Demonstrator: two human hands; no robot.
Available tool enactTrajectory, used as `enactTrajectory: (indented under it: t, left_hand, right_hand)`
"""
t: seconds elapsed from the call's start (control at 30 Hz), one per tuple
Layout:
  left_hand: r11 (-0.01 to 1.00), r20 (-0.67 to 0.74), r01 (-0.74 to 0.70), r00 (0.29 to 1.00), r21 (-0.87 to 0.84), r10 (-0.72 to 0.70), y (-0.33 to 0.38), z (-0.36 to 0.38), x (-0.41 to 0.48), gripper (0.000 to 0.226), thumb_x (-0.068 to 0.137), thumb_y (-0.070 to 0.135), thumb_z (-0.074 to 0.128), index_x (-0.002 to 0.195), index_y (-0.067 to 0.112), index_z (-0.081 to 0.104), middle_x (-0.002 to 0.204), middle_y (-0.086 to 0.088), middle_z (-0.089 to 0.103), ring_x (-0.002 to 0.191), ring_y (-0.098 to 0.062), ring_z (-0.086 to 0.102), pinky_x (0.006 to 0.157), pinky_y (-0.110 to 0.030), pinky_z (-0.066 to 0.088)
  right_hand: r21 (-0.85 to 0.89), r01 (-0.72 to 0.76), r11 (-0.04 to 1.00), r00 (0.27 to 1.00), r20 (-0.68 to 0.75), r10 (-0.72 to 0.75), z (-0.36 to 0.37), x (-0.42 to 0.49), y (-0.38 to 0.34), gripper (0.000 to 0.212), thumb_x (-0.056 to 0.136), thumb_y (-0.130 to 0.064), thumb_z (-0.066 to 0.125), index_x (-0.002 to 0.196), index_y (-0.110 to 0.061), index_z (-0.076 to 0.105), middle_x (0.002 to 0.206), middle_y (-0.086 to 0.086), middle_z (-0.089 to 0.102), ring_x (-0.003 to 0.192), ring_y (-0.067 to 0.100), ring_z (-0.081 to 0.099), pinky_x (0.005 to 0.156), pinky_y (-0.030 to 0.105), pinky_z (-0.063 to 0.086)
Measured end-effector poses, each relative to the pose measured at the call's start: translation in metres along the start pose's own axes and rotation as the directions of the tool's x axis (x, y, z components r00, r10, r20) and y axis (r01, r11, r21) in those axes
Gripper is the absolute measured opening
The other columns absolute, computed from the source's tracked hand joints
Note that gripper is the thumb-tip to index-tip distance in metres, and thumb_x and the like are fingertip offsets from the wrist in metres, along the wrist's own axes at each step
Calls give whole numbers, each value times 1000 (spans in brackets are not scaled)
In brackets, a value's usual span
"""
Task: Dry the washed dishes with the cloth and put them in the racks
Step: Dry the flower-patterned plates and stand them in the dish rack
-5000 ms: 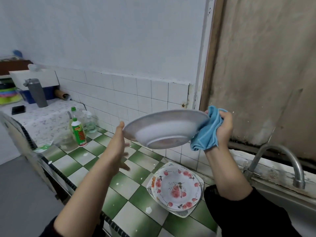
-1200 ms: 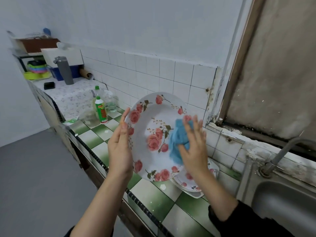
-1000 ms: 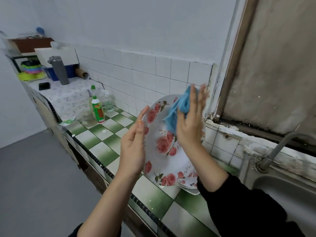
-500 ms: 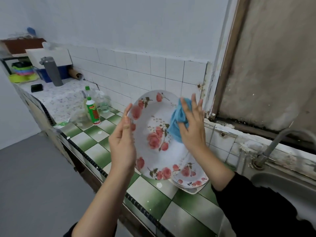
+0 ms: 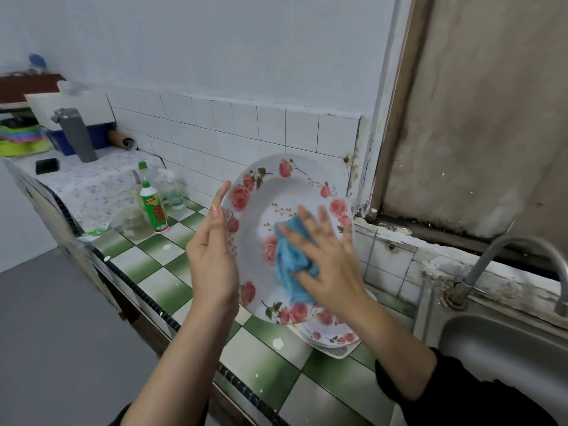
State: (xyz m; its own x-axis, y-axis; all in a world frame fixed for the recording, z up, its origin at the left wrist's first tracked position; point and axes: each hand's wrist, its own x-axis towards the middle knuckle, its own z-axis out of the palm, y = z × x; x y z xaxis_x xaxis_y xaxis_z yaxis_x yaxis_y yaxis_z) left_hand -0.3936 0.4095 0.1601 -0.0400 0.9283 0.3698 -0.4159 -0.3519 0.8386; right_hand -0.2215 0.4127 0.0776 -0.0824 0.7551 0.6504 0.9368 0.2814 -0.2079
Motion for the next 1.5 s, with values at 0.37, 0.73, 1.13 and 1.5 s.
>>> enactTrajectory:
  t: [0.37, 0.73, 1.13, 1.5]
  left_hand:
    - [1000, 109, -5, 994, 22, 3, -22, 26, -5, 34, 103, 11, 36, 115, 25, 65, 112, 13, 70, 105, 1, 65, 88, -14, 49]
    - [993, 113, -11, 994, 117, -2, -26, 2, 6, 33, 101, 31, 45, 95, 43, 75, 123, 5, 67, 122, -12, 59, 105, -41, 46]
    - [994, 88, 85, 993, -64, -79, -17, -18, 5, 30, 100, 25, 42, 120, 24, 64, 113, 3, 72, 111, -15, 66, 88, -24, 54]
    - [998, 239, -7, 971, 60, -8, -12, -7, -15, 29, 96, 31, 47, 106, 22, 73, 127, -3, 65, 122, -12, 58, 103, -30, 47]
  right_hand:
    - [433, -3, 901, 961, -248, 123, -6, 45, -52, 64, 99, -31, 34, 154, -31, 2, 164, 0, -11, 151, 23, -12, 122, 46, -7]
    - [134, -358, 924, 874, -301, 382, 0, 30, 33, 72, 92, -40, 33, 152, -41, -7, 161, -5, -18, 147, 19, -25, 119, 58, -6]
    - [107, -8, 994, 1000, -2, 8, 32, -33, -47, 59, 101, -51, 19, 153, -43, -6, 163, -17, -5, 151, 13, -7, 120, 52, 0]
    - [345, -258, 903, 814, -426, 395, -14, 45, -36, 66, 100, -35, 35, 153, -16, 0, 160, -4, -9, 150, 22, -16, 122, 47, -6]
